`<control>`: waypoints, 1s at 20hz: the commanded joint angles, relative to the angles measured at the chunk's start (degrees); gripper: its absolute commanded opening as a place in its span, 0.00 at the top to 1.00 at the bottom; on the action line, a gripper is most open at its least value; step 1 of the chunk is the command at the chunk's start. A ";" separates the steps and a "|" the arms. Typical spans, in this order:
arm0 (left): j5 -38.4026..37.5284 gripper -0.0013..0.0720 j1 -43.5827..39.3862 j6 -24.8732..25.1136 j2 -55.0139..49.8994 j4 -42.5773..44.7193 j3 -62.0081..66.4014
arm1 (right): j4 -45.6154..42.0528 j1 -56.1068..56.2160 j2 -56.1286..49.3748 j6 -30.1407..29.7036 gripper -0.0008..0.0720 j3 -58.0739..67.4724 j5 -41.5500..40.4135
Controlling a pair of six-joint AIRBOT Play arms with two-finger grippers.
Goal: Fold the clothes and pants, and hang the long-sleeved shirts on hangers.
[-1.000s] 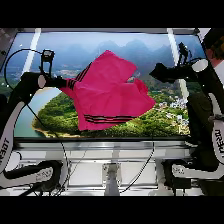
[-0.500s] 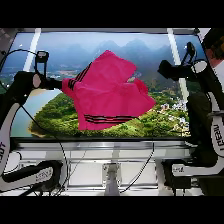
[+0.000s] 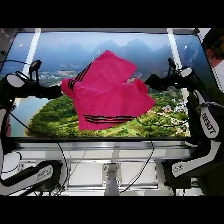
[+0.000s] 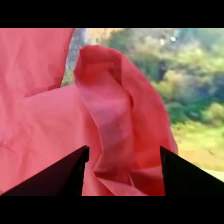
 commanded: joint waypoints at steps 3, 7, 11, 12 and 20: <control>-2.69 0.97 -0.74 2.51 0.42 -3.98 -4.42 | 0.26 4.74 -1.01 -1.73 0.34 -0.02 -7.91; -2.03 0.97 -0.79 2.51 0.42 -4.02 -10.73 | -0.28 5.51 -1.27 -1.66 0.44 -0.02 -7.61; -0.83 0.97 -0.79 2.51 0.42 -4.07 -17.11 | -0.44 5.51 -1.27 -1.20 0.55 -0.02 -7.63; 0.66 0.97 -0.79 2.51 0.42 -4.48 -18.71 | -0.68 5.51 -1.31 -1.20 0.55 -0.04 -7.43; 4.00 0.97 -0.79 5.90 3.78 -11.54 -21.86 | -1.16 3.21 -1.33 2.47 0.98 3.04 -4.79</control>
